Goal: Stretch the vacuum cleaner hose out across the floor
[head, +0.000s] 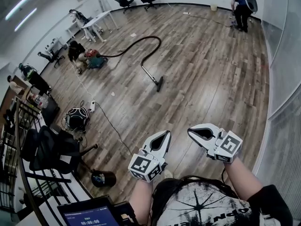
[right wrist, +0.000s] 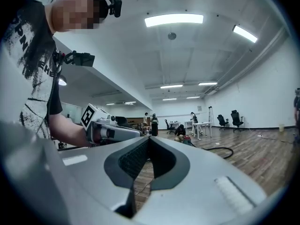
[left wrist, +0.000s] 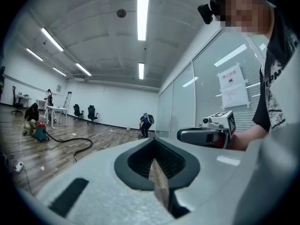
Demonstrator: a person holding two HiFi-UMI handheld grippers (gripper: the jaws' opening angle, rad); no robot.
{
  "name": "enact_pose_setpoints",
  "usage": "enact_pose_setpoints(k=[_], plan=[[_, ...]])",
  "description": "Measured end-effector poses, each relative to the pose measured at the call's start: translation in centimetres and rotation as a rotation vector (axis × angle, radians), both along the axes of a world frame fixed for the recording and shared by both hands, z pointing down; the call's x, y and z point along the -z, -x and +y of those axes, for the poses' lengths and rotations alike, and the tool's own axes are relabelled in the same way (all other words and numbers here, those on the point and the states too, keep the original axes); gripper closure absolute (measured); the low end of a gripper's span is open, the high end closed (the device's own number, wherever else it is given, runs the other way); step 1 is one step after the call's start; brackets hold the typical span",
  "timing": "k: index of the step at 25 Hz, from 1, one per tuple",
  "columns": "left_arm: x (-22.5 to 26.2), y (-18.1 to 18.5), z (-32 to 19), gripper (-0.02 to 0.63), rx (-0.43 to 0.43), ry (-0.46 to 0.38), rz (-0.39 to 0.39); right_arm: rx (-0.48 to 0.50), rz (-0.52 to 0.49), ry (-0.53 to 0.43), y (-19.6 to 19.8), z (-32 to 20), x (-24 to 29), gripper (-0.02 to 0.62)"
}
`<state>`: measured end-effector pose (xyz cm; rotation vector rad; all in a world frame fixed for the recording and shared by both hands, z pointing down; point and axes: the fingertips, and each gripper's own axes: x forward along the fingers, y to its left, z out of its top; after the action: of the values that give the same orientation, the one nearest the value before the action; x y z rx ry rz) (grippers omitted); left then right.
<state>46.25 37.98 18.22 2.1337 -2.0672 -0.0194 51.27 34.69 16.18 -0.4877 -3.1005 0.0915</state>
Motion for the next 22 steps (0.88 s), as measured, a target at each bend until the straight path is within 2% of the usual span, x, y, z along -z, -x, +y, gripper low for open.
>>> enact_pose_setpoints(k=[7,14,22], plan=[[-1.4,1.8,1.2,0.604,0.057,0.035,-0.008,0.056,0.015,0.022,2.1,0.9,-1.6,0.588],[-1.8,3.8,2.2,0.604,0.101,0.033,-0.004,0.101,0.046,0.024,3.9,1.7,-2.8,0.588],[-1.0,13.7,5.3,0.604,0.108,0.002,-0.005,0.108,0.055,-0.001,14.0,4.6,-2.2,0.588]])
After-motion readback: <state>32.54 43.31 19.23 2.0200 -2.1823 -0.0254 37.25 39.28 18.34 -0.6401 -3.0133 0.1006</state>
